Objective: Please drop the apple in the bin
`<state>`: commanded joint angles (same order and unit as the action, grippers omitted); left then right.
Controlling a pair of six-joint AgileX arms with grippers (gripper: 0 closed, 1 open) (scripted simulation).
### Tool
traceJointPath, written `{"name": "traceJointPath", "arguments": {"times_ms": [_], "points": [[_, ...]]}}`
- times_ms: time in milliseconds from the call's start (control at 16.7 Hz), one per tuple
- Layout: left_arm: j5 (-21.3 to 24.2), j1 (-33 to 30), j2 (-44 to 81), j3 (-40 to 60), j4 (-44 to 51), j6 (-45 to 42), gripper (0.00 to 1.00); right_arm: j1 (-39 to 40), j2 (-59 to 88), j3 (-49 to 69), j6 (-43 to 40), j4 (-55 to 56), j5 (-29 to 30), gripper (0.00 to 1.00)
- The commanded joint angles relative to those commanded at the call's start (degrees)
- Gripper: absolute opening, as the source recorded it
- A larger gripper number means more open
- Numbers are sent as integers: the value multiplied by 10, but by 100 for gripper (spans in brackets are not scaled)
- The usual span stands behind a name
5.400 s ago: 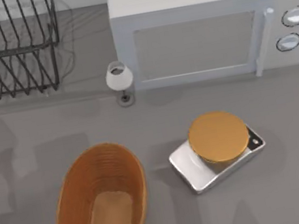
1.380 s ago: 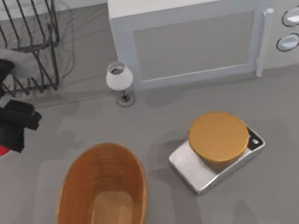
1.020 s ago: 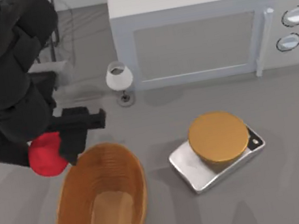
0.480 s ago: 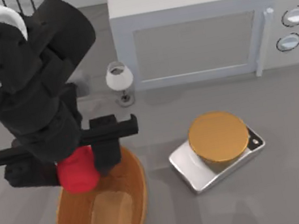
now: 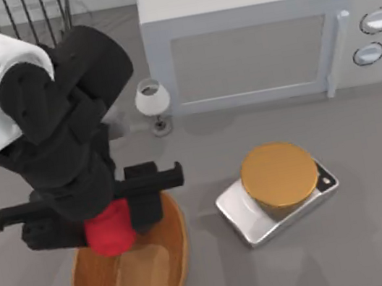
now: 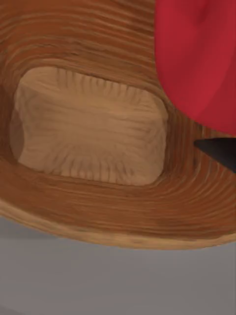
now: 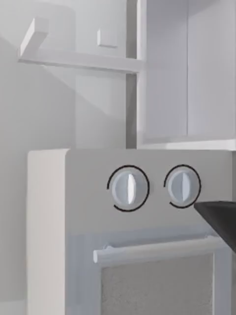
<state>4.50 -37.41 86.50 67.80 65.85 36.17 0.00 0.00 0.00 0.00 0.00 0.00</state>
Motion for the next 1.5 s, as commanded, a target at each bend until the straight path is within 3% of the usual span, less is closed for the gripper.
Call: {"name": "traceJointPath", "arguments": {"times_ms": [240, 540, 1320, 1500], "points": [[0, -4, 14, -69, -86, 5, 0, 0, 0, 0, 0, 0, 0, 100], [-1, -5, 16, -77, -94, 6, 0, 0, 0, 0, 0, 0, 0, 100], [-1, -5, 16, -77, -94, 6, 98, 0, 0, 0, 0, 0, 0, 100], [-1, -5, 16, -77, -94, 6, 100, 0, 0, 0, 0, 0, 0, 100]]}}
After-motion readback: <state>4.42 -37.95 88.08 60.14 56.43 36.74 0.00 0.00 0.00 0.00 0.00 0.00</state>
